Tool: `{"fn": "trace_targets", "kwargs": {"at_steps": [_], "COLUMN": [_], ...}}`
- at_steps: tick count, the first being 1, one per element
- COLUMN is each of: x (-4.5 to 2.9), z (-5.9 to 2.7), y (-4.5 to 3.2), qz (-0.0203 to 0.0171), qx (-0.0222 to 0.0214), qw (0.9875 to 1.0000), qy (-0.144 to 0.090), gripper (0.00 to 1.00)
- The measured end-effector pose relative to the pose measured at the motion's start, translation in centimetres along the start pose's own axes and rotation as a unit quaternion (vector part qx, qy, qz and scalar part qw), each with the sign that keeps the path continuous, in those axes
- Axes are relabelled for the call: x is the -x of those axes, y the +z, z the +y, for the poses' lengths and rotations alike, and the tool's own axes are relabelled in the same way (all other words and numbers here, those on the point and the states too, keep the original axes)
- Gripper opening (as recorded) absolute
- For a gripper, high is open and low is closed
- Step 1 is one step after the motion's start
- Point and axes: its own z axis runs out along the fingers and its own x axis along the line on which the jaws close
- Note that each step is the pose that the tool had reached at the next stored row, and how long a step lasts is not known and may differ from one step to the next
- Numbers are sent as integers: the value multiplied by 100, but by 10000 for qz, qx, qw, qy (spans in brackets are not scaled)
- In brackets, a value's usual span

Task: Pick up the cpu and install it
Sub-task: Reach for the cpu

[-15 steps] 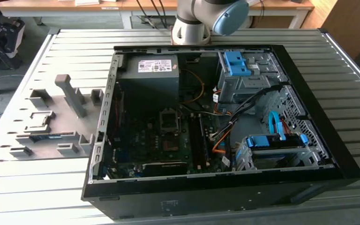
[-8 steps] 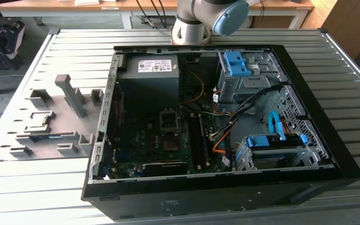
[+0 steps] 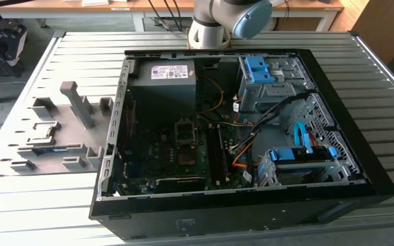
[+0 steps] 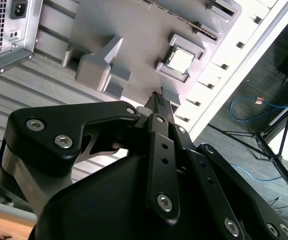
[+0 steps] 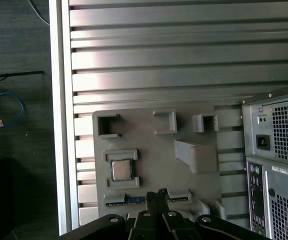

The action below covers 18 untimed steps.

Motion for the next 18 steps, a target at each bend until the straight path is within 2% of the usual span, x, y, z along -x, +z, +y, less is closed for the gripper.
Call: {"fn": "trace_targets", "kwargs": {"at_steps": [18], "x": [-74], "z": [-9], "y": [76], "qz": [-1], "qx": [0], "qw": [10000], "qy": [0], "gripper": [10]}}
